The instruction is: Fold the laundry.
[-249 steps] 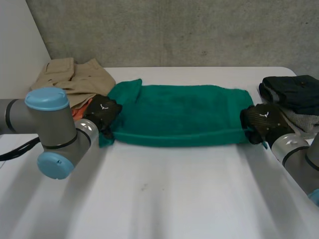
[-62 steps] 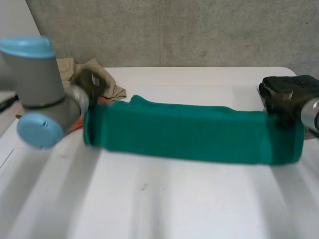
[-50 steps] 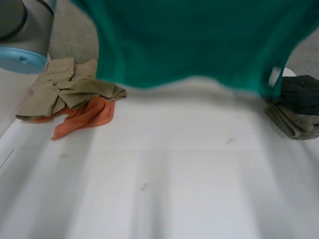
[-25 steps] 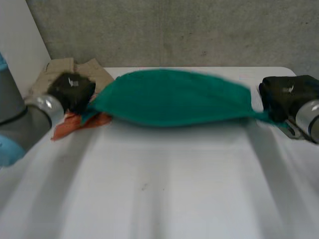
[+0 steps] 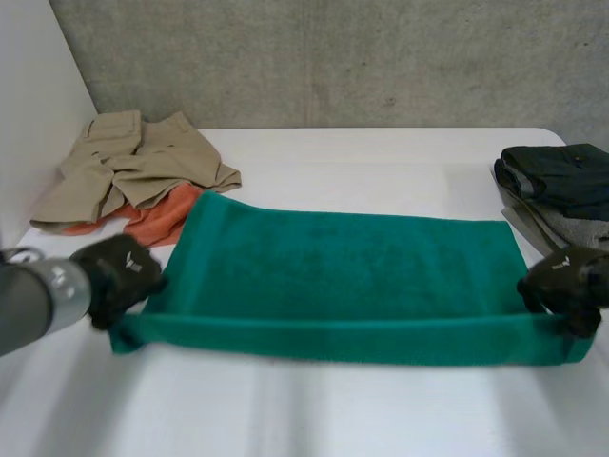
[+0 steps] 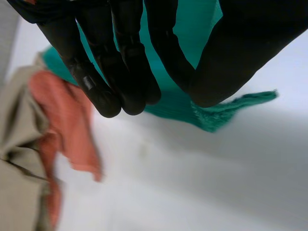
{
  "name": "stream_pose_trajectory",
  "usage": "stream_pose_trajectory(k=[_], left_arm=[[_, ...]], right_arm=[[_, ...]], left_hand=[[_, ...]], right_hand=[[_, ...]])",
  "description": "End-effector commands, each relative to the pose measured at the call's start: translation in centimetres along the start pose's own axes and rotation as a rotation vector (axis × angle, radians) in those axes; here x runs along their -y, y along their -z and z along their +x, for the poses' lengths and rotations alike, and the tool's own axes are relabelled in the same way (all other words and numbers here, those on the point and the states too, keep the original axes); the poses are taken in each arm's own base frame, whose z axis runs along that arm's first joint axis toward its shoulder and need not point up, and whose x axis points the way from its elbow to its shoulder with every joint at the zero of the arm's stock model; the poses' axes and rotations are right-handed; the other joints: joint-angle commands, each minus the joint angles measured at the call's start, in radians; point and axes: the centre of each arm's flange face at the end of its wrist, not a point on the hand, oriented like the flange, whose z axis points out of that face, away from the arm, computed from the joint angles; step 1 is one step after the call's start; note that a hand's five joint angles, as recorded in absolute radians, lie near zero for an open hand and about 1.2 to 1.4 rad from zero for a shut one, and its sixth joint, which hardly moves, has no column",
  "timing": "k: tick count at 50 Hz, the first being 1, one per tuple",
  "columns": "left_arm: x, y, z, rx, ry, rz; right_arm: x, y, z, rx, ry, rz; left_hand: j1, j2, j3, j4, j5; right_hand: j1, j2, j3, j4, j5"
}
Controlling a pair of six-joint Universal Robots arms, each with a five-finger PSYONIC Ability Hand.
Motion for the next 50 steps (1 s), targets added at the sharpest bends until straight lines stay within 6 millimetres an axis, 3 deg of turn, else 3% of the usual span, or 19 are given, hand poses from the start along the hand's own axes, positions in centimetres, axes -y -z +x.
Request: stream_pose_trajectory(k=[1, 8, 16, 24, 32, 33, 34, 35, 36, 37, 42, 47, 50], left_arm=[[4.2, -5.4, -3.5, 0.214, 0.034, 0.117], [7.6, -11.2, -6.7, 0.422, 0.055, 0.267], [8.9, -16.1, -7.2, 0.491, 0.042, 0.326], [8.8, -19.1, -8.7, 0.597, 0.048, 0.354], [9.1, -20.2, -8.2, 0.601, 0.065, 0.387], [9.1, -20.3, -8.2, 0.602, 0.069, 0.397], [9.2, -20.3, -8.2, 0.603, 0.073, 0.408], [9.3, -20.4, -8.1, 0.6, 0.078, 0.423], [9.5, -20.5, -7.9, 0.594, 0.086, 0.447], [9.7, -20.5, -7.8, 0.592, 0.091, 0.459], [10.2, -19.9, -8.1, 0.601, 0.128, 0.489], [10.2, -18.2, -9.0, 0.608, 0.187, 0.486], [10.2, -16.8, -9.2, 0.6, 0.246, 0.481]], right_arm=[[1.9, -3.2, 1.8, -0.153, -0.106, 0.157], [3.8, -6.2, 4.6, -0.356, -0.178, 0.35], [5.1, -9.8, 6.8, -0.526, -0.155, 0.467], [5.5, -13.2, 8.4, -0.624, -0.132, 0.549], [5.6, -15.6, 7.6, -0.621, -0.123, 0.542], [5.6, -15.7, 7.6, -0.624, -0.124, 0.541], [5.7, -15.8, 7.6, -0.627, -0.124, 0.54], [5.7, -15.9, 7.6, -0.632, -0.128, 0.534], [5.7, -16.1, 7.6, -0.645, -0.134, 0.521], [5.6, -16.1, 7.5, -0.653, -0.137, 0.512], [6.0, -14.6, 8.0, -0.697, -0.179, 0.508], [7.1, -10.9, 8.4, -0.672, -0.237, 0.579], [6.8, -8.9, 7.5, -0.592, -0.247, 0.55]], left_hand=[[0.236, 0.2, 0.206, 0.201, 0.235], [0.236, 0.2, 0.206, 0.201, 0.235], [0.236, 0.2, 0.206, 0.201, 0.235], [0.236, 0.2, 0.206, 0.201, 0.235], [0.236, 0.2, 0.206, 0.201, 0.235], [0.236, 0.2, 0.206, 0.201, 0.235], [0.236, 0.2, 0.206, 0.201, 0.235], [0.024, -0.012, -0.005, -0.011, 0.024], [-0.71, -0.746, -0.74, -0.746, -0.711], [-0.986, -1.022, -1.015, -1.021, -0.986], [-0.986, -1.022, -1.015, -1.021, -0.986], [-0.986, -1.022, -1.015, -1.021, -0.986], [-0.986, -1.022, -1.015, -1.021, -0.986]], right_hand=[[0.253, 0.215, 0.204, 0.197, 0.197], [0.253, 0.215, 0.204, 0.197, 0.197], [0.253, 0.215, 0.204, 0.197, 0.197], [0.253, 0.215, 0.204, 0.197, 0.197], [0.253, 0.215, 0.204, 0.197, 0.197], [0.253, 0.215, 0.204, 0.197, 0.197], [-0.052, -0.091, -0.102, -0.109, -0.108], [-0.436, -0.475, -0.486, -0.493, -0.492], [-0.968, -1.007, -1.018, -1.025, -1.025], [-0.968, -1.007, -1.018, -1.025, -1.025], [-0.968, -1.007, -1.018, -1.025, -1.025], [-0.968, -1.007, -1.018, -1.025, -1.025], [-0.968, -1.007, -1.018, -1.025, -1.025]])
